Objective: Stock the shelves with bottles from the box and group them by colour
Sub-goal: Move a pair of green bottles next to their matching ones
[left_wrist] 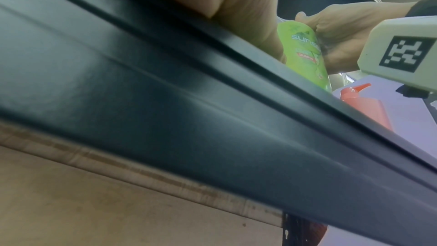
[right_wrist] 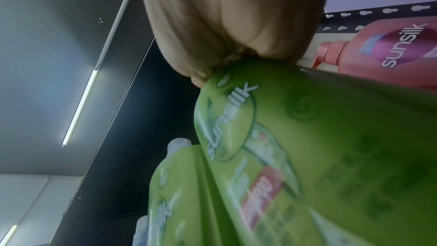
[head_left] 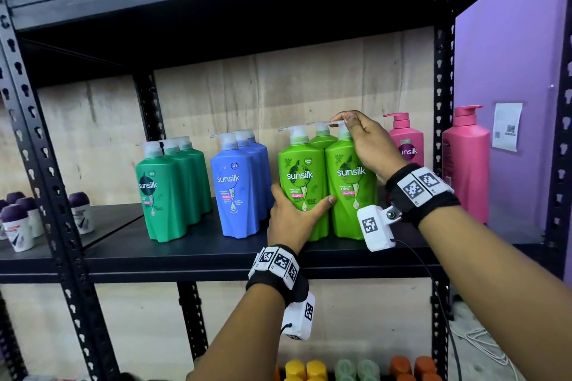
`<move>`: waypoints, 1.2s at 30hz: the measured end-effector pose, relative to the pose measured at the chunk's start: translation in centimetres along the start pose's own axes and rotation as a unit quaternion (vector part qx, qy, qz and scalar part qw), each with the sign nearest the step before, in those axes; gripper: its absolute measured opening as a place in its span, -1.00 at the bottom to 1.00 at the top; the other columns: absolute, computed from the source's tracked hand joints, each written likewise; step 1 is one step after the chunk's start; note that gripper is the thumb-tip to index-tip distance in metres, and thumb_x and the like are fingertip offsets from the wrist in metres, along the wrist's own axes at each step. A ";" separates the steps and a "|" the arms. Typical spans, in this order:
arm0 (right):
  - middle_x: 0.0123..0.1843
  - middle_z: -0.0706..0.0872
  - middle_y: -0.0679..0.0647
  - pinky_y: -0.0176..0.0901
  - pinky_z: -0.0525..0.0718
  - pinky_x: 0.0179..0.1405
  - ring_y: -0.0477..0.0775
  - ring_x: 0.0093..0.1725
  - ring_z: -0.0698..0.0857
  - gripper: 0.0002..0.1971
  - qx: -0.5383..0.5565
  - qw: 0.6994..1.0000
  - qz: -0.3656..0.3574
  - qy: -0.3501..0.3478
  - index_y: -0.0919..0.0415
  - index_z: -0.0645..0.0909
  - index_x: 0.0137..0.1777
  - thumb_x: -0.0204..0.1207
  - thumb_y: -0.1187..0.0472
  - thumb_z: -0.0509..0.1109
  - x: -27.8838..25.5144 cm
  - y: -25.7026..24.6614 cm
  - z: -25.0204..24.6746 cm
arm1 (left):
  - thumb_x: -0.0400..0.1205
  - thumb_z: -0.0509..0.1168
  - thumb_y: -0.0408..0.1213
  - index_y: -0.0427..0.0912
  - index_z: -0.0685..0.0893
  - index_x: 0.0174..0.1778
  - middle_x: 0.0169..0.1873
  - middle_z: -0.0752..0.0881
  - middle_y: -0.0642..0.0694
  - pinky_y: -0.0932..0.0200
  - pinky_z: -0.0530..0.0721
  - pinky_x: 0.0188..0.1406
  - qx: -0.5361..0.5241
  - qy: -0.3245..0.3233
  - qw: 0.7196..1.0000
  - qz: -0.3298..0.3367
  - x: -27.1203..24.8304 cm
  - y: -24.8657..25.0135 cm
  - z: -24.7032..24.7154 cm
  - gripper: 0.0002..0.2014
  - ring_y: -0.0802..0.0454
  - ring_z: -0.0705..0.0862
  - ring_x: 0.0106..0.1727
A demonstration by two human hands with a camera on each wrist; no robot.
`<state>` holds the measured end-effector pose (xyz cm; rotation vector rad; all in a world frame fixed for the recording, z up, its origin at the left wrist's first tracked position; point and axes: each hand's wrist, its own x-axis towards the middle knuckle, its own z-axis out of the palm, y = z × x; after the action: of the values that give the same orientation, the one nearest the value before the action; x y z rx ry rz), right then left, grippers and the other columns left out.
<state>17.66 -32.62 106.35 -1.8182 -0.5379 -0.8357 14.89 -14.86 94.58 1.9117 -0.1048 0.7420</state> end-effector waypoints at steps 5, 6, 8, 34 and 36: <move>0.06 0.83 -0.07 0.03 0.66 0.13 -0.05 -0.05 0.71 -0.67 0.011 1.000 -0.009 0.001 -0.09 0.69 0.19 0.82 -0.09 0.08 -0.2 0.1 0.2 | 0.09 0.55 0.52 0.17 0.30 0.25 0.18 0.72 0.11 -0.13 0.69 0.30 -0.002 -0.002 1.000 0.001 -0.1 0.1 -0.1 -0.06 -0.02 0.71 0.24; 0.05 0.82 -0.08 0.01 0.65 0.11 -0.08 -0.06 0.70 -0.67 0.009 1.000 -0.009 0.002 -0.08 0.69 0.19 0.82 -0.09 0.08 -0.3 0.0 0.2 | 0.10 0.55 0.51 0.17 0.30 0.25 0.18 0.72 0.10 -0.13 0.69 0.30 -0.003 -0.002 1.000 0.002 -0.1 0.2 -0.1 -0.06 -0.02 0.71 0.24; 0.08 0.82 -0.09 -0.01 0.66 0.14 -0.05 0.00 0.73 -0.67 0.001 1.000 -0.007 0.005 -0.07 0.68 0.24 0.81 -0.11 0.10 -0.4 -0.2 0.2 | 0.10 0.55 0.51 0.15 0.30 0.26 0.19 0.72 0.10 -0.13 0.69 0.30 -0.003 -0.003 1.000 0.002 -0.2 0.3 -0.2 -0.05 -0.02 0.71 0.25; 0.39 0.64 0.07 0.45 0.81 -0.15 0.22 0.18 0.77 -0.23 -0.052 0.958 0.202 -0.195 -0.03 0.03 0.66 0.62 -0.20 0.38 -7.0 1.7 -2.5 | 0.19 0.54 0.43 0.20 0.33 0.27 0.10 0.75 0.15 -0.09 0.72 0.26 -0.013 0.032 0.999 -0.005 0.0 0.0 0.1 -0.16 0.02 0.74 0.18; 0.39 0.63 0.11 0.46 0.81 -0.11 0.26 0.20 0.76 -0.26 -0.057 0.954 0.218 -0.196 0.01 0.04 0.64 0.64 -0.17 0.37 -6.6 1.5 -1.9 | 0.20 0.54 0.39 0.22 0.33 0.23 0.07 0.75 0.15 -0.08 0.72 0.24 -0.014 0.045 0.999 -0.011 0.0 0.0 0.1 -0.21 0.01 0.75 0.15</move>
<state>13.78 -34.84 100.91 -2.1181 -0.3145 -0.2071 14.94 -14.90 94.57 1.8471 -0.0374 0.8066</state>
